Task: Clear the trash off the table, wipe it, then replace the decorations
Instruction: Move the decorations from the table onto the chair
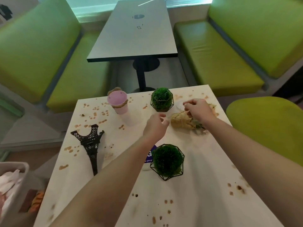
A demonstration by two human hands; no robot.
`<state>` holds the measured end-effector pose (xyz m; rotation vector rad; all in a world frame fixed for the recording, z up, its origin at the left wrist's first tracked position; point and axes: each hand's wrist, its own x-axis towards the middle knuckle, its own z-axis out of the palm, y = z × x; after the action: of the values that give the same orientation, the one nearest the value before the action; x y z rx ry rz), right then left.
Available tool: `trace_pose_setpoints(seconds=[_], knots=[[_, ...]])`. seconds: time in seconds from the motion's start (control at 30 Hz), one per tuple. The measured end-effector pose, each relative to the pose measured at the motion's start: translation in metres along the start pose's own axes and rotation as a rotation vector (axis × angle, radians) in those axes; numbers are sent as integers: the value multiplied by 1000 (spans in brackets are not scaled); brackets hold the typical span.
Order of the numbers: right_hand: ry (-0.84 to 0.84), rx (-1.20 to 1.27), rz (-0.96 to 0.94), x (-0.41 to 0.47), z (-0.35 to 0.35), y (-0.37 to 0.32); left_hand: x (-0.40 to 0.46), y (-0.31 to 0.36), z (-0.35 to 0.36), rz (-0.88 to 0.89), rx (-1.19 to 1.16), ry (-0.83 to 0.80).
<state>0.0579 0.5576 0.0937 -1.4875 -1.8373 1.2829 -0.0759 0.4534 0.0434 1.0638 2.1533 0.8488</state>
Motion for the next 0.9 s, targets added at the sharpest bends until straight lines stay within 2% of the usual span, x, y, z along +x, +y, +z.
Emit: trace_pose_setpoints(seconds=[0.17,0.4,0.63,0.9], knots=[[-12,-76,-51,60,-16,5,44,8,39,-3,102,17],[-96,-334,-117,125,-5,16,85,13,74,-18,193,-11],[-205,-657,-84,174,16,39,108,-6,88,-46,12,-70],[-257,-902,-91,198,36,63,118,-12,96,-20,52,-48]])
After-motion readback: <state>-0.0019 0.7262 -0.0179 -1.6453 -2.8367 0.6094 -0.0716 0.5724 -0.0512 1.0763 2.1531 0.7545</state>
